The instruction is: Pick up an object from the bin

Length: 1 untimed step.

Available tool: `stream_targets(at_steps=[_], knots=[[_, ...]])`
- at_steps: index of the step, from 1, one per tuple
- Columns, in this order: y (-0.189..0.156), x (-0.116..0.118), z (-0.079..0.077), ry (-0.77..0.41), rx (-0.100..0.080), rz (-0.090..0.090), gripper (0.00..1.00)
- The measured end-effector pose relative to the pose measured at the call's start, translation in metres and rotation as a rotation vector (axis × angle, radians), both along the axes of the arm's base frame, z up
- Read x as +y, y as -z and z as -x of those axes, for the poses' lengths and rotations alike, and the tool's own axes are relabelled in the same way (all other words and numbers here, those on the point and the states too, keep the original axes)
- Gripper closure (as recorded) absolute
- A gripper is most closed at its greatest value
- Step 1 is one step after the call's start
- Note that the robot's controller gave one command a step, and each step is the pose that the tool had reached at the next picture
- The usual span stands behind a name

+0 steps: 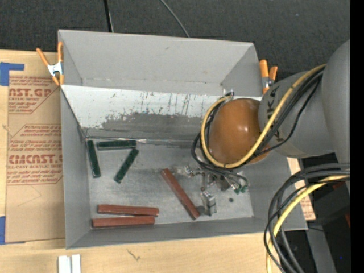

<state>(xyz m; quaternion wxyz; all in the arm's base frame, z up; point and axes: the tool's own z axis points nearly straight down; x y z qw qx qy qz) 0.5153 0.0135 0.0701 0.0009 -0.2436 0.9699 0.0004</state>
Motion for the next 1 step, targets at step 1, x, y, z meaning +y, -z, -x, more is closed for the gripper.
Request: stream_targets(at_steps=[1], knots=[[0.0001,-0.0003,0.0008,0.000,0.004,0.001,1.00]])
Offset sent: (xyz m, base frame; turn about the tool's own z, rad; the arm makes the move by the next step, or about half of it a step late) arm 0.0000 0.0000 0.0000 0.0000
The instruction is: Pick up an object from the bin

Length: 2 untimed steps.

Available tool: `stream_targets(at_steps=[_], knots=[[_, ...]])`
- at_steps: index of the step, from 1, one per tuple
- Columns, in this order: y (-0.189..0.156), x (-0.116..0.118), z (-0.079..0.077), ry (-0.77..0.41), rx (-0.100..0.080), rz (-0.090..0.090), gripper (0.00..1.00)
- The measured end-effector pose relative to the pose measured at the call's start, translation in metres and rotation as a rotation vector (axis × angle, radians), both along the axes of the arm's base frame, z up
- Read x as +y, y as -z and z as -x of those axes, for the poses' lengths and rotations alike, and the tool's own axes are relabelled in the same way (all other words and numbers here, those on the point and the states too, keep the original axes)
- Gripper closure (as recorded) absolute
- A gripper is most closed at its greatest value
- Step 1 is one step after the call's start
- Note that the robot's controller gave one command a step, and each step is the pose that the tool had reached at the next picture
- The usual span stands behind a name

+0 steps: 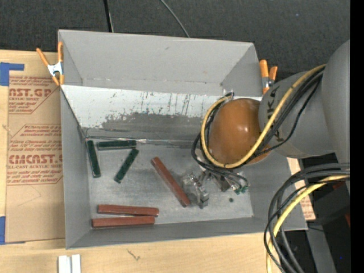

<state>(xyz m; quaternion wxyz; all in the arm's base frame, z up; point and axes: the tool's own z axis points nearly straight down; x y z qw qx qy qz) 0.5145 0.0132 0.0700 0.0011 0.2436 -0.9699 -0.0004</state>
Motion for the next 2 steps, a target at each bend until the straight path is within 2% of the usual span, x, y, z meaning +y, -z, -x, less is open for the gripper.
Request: stream_targets(at_steps=[1,2], knots=[[-0.0001,0.0003,-0.0007,0.000,-0.004,-0.001,0.00],[-0.0001,0.0002,-0.0005,0.000,-0.003,-0.001,0.00]])
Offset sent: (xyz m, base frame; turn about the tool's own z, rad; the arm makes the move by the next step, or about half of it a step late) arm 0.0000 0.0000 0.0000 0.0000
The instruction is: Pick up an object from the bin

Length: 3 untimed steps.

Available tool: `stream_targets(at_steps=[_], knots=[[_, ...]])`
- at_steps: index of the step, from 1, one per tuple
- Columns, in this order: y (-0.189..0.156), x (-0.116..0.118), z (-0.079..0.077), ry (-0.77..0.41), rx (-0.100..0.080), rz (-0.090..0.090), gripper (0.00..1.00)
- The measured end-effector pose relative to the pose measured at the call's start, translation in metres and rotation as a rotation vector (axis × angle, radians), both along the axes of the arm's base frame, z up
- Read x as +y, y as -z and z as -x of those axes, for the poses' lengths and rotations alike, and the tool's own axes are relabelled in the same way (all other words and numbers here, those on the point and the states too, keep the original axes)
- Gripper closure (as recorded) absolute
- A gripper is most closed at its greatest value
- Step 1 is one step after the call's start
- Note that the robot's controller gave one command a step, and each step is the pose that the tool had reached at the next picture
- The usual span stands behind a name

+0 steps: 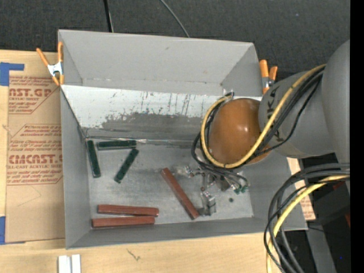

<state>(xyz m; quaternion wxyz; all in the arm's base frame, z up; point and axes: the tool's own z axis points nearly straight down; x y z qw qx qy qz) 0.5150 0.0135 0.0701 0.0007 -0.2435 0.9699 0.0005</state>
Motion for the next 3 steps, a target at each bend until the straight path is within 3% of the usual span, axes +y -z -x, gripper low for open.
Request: stream_targets(at_steps=[1,2,3], knots=[[-0.016,0.039,-0.004,0.037,0.001,0.000,0.00],[-0.015,0.077,0.004,0.141,0.001,0.000,0.00],[-0.001,0.060,0.007,0.279,0.000,-0.002,1.00]])
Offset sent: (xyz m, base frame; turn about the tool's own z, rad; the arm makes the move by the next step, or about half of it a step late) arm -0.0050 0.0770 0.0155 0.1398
